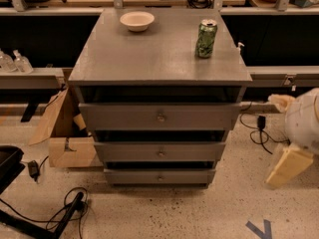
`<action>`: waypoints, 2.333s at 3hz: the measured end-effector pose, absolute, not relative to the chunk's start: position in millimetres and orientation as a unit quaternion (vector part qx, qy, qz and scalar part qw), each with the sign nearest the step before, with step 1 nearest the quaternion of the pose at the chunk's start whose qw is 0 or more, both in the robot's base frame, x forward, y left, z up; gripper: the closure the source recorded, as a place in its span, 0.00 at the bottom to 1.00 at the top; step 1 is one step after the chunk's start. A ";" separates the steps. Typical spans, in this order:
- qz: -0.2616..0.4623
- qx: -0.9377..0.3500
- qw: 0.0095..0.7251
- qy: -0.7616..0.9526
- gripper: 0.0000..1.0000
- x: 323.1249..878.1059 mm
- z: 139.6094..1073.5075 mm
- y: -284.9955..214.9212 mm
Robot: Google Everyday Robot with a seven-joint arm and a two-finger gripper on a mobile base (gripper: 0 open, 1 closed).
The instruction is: Open middle drawer
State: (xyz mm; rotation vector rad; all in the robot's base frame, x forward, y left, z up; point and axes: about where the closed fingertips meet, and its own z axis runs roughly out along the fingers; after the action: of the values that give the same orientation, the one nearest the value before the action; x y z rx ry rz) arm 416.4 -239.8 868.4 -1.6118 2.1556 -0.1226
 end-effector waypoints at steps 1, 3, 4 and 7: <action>-0.043 -0.583 0.247 0.773 0.00 412.0 810.7 -255.5; -0.061 -0.603 0.250 0.755 0.00 434.0 755.4 -273.4; -0.062 -0.599 0.249 0.759 0.00 434.2 756.4 -273.4; -0.051 -0.676 0.221 0.702 0.00 513.6 624.5 -209.1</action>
Offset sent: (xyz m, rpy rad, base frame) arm 0.0238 -0.0411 -0.1380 0.0479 -0.1357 0.0832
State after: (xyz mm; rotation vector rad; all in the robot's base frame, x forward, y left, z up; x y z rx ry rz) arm 513.6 -209.1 624.5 -1.8678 1.9400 -0.1400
